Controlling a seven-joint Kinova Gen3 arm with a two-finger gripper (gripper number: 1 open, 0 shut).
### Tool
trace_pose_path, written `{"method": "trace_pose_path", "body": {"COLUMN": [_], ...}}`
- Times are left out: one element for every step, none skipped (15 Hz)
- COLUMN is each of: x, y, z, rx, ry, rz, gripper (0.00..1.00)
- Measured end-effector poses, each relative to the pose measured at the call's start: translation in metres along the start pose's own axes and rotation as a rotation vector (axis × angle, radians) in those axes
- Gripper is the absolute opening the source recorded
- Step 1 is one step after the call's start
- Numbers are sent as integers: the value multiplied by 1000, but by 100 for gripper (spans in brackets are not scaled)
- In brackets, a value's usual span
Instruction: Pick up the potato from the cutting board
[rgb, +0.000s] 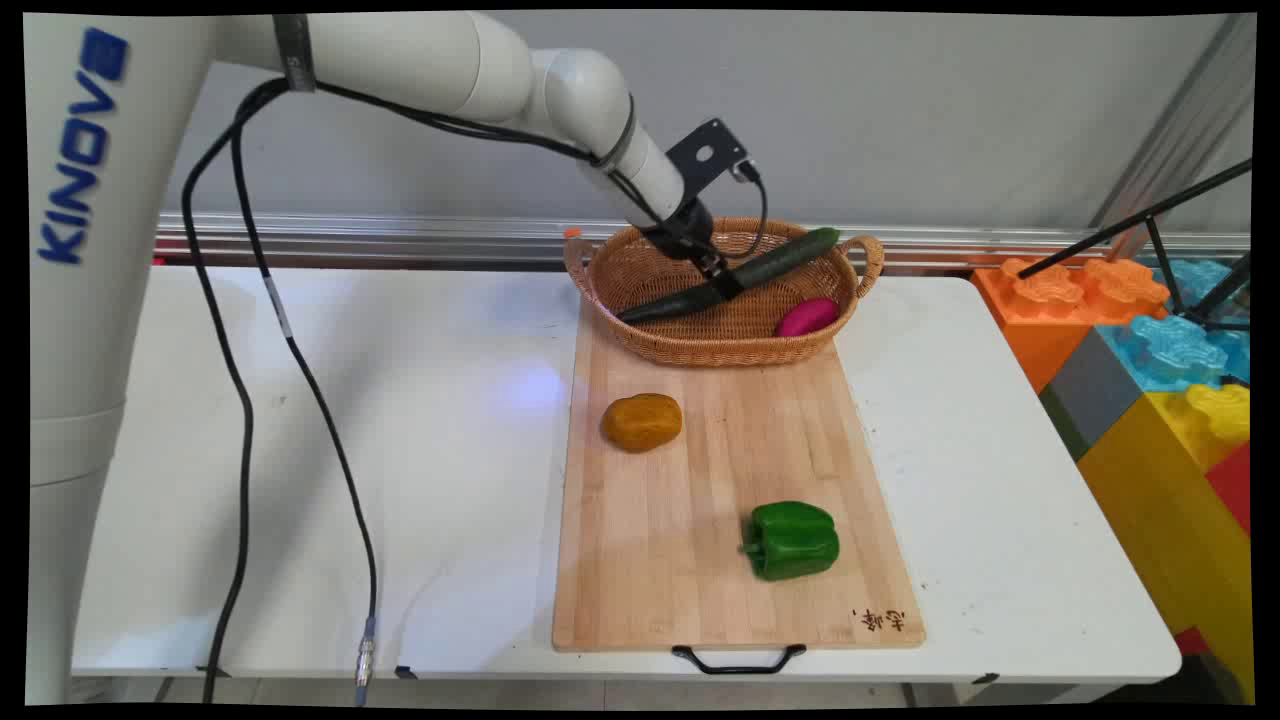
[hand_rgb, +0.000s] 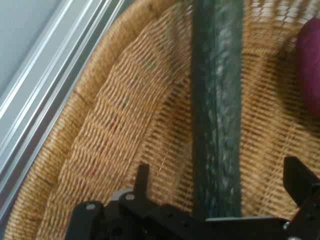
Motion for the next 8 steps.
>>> {"method": "trace_pose_path", "body": {"x": [6, 10, 13, 15, 16, 15, 12, 9], "y": [3, 8, 12, 18, 25, 31, 41, 47], "z": [-7, -15, -24, -34, -46, -57, -71, -81], "rx": [-5, -14, -28, -46, -71, -93, -124, -144], "ry": [3, 1, -4, -15, -32, -50, -77, -96], "rz": [2, 3, 4, 1, -3, -8, -13, -15], "gripper": [100, 100, 100, 100, 100, 100, 100, 100]}}
